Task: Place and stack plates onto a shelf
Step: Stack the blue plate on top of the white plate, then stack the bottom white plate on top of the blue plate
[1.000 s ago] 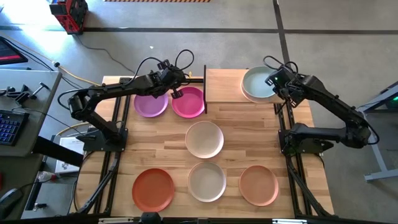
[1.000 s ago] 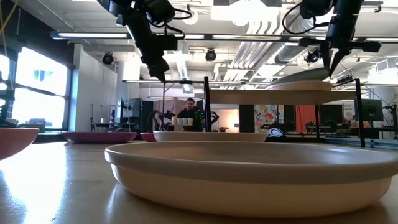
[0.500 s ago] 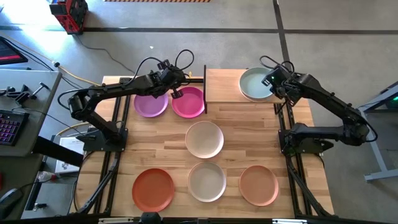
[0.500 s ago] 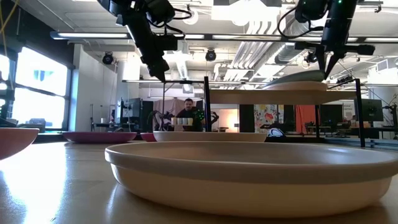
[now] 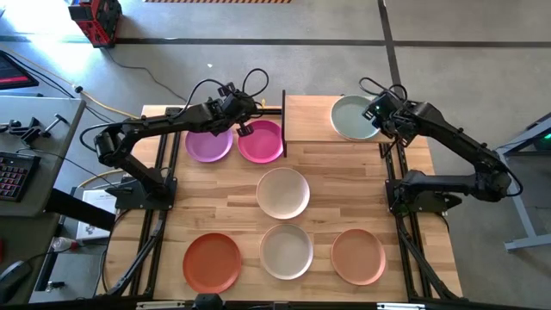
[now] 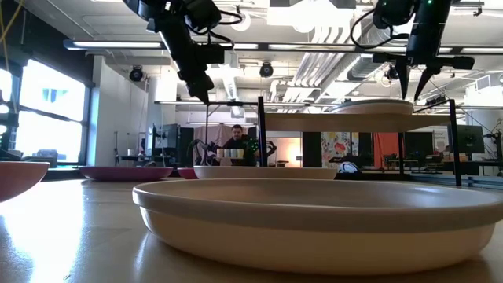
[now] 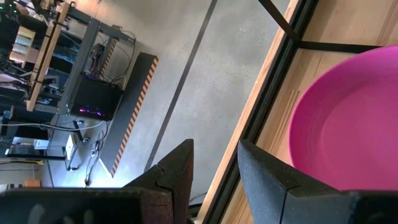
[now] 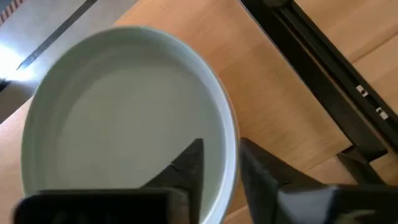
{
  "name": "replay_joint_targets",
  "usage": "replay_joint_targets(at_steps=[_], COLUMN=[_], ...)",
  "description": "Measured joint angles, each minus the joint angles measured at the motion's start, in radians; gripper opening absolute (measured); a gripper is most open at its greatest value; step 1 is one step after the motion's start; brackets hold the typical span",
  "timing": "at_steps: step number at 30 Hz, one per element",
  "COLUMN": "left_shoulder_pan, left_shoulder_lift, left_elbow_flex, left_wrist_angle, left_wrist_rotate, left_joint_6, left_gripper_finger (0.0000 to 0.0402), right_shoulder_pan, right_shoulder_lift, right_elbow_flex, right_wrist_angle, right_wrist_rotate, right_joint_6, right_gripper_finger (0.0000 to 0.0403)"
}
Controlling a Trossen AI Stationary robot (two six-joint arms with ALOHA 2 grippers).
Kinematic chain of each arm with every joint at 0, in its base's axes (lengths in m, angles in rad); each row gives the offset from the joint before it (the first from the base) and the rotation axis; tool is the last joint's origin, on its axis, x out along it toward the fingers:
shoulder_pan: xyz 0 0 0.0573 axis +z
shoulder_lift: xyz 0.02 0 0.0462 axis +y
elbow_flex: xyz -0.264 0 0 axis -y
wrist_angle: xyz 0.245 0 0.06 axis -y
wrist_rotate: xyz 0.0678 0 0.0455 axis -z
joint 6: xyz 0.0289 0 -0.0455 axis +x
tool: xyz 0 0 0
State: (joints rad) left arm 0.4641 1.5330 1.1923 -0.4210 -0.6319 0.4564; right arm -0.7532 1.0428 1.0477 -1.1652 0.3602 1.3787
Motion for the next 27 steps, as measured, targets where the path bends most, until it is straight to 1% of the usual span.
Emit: replay_joint_targets(at_steps=[3, 6, 14, 19, 23, 27], left_shoulder_pan=[0.000, 0.000, 0.000, 0.000, 0.000, 0.000], left_shoulder_lift=[0.000, 0.000, 0.000, 0.000, 0.000, 0.000], left_elbow_flex=[0.000, 0.000, 0.000, 0.000, 0.000, 0.000], left_wrist_angle=[0.000, 0.000, 0.000, 0.000, 0.000, 0.000], left_wrist_rotate=[0.000, 0.000, 0.000, 0.000, 0.000, 0.000], left_joint_6=[0.000, 0.000, 0.000, 0.000, 0.000, 0.000], left_gripper_finger=[0.0117, 0.0117, 0.0117, 0.0117, 0.0117, 0.0117], right_shoulder_pan=[0.000, 0.000, 0.001, 0.001, 0.001, 0.020], right_shoulder_lift=[0.000, -0.005, -0.041, -0.068, -0.086, -0.093], right_elbow_flex=[0.000, 0.000, 0.000, 0.000, 0.000, 0.000], right_wrist_angle=[0.008, 0.011, 0.054, 0.084, 0.105, 0.179], right_wrist_rotate=[0.004, 0.000, -0.149, -0.287, -0.446, -0.604], right_joint_6=[-0.025, -0.070, -0.217, -0.327, -0.396, -0.468], right_gripper_finger=[0.0116, 0.0135, 0.0136, 0.0134, 0.0133, 0.0133])
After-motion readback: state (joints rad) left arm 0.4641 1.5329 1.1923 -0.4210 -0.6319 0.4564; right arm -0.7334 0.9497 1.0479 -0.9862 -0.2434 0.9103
